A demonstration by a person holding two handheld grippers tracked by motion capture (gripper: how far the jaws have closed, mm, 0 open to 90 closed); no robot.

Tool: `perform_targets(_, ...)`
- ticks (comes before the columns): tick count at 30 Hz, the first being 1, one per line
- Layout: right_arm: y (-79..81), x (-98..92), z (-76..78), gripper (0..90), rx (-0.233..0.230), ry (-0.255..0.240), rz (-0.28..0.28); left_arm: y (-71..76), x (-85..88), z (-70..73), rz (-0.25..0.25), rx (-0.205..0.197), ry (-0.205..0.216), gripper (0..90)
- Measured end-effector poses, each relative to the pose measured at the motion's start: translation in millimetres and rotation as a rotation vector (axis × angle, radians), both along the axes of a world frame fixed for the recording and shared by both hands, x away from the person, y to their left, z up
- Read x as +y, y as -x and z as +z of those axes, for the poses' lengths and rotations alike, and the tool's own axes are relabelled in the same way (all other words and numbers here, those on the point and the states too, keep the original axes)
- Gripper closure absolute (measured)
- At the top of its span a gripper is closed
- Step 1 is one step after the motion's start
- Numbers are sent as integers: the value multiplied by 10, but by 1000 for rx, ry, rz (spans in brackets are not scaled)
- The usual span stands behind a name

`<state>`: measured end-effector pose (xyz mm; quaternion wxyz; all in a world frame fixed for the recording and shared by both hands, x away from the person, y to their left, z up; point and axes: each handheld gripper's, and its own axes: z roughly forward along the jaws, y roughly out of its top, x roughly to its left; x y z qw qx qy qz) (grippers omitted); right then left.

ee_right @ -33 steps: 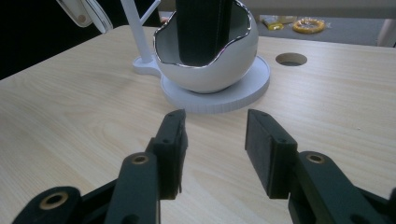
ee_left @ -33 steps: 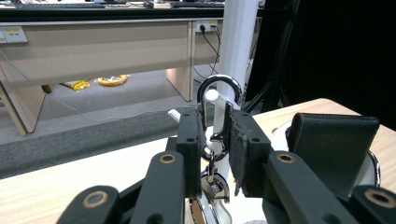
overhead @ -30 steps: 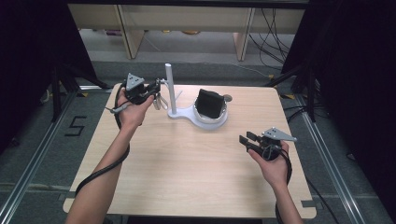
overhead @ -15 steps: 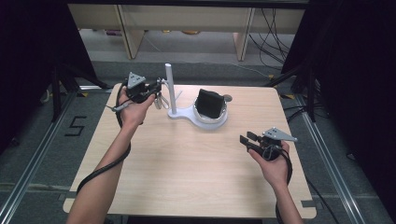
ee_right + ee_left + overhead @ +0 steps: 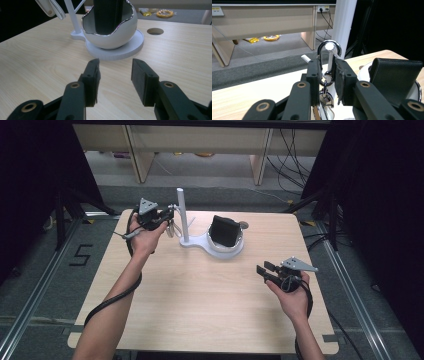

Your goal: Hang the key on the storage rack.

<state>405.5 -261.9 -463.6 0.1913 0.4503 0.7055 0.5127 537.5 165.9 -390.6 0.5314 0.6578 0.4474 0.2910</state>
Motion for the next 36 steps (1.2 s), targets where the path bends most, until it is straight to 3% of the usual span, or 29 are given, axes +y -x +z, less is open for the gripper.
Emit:
perform_targets(4,-8,-2,-10,591,-19,7,-2,-14,-8,-5,-1,3,-2,741)
perform_targets(5,3,3,-1,591,0,-4,-3,-17,-11,-6,-2,3,-4,740)
perform_targets(10,-19,-21,-8,591,-25,28,10,-32,-37,-17,-4,4,-3,738)
perform_targets(11,-3,0,-9,591,-1,4,2,-37,-49,-20,-6,5,-6,737)
perform_targets(14,11,0,-3,591,18,14,-1,-54,-63,-35,-5,9,-1,736)
perform_targets(15,-8,-16,-8,591,-13,36,7,-58,-66,-38,-5,9,1,736)
perform_targets(26,2,11,-25,591,6,0,3,-89,-113,-51,-7,11,-12,731)
perform_targets(36,-7,3,-35,590,-3,11,7,-113,-167,-71,-14,8,-24,718)
